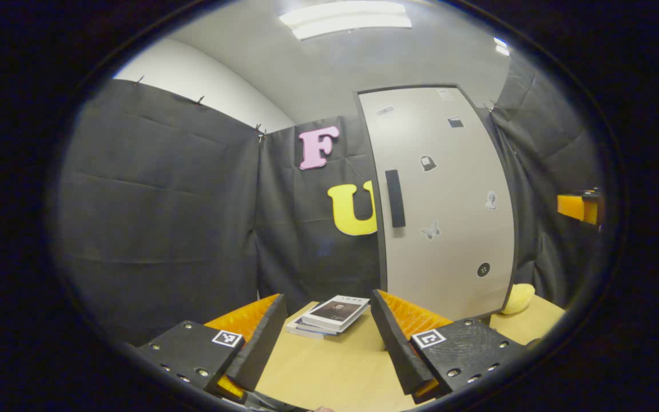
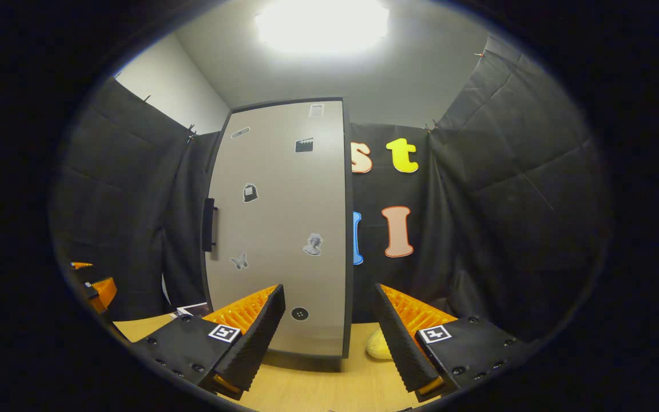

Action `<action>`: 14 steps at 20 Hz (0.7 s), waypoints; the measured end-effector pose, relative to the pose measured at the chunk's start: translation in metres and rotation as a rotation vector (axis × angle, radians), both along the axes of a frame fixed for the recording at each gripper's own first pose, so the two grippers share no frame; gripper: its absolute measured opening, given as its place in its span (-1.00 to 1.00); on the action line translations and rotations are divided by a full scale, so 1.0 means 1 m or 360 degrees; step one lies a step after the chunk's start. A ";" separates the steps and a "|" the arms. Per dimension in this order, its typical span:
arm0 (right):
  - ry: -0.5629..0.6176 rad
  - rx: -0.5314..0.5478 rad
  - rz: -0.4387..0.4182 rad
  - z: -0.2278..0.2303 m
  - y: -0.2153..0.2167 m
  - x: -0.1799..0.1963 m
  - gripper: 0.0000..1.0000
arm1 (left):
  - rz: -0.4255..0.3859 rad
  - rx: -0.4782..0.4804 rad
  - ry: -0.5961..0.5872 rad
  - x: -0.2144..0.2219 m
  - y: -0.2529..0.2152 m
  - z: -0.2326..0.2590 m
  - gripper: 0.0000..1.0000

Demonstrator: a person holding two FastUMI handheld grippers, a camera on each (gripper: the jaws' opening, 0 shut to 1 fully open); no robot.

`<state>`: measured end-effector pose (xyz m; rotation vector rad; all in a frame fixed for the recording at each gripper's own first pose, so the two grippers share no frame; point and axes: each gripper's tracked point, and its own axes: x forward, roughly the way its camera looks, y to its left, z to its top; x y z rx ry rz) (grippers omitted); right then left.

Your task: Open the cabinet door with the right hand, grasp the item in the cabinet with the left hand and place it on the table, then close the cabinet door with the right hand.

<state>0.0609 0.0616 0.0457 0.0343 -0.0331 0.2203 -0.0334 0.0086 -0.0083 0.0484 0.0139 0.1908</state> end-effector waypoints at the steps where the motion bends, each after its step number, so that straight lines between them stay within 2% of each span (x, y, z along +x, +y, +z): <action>1: -0.0008 0.0010 0.0021 0.007 0.008 0.005 0.94 | 0.0019 -0.0010 -0.0001 -0.004 0.007 -0.002 0.79; 6: -0.0004 0.0029 0.0131 0.035 0.066 0.027 0.93 | 0.0108 0.0014 0.0011 -0.013 0.055 -0.006 0.79; 11: -0.0014 0.0039 0.0188 0.053 0.128 0.047 0.94 | 0.0168 0.0036 0.0029 -0.014 0.112 -0.011 0.79; 12: -0.0009 0.0038 0.0197 0.055 0.140 0.051 0.93 | 0.0179 0.0037 0.0039 -0.015 0.124 -0.013 0.84; 14: -0.0001 0.0033 0.0211 0.060 0.164 0.059 0.94 | 0.0199 0.0034 0.0043 -0.012 0.144 -0.017 0.79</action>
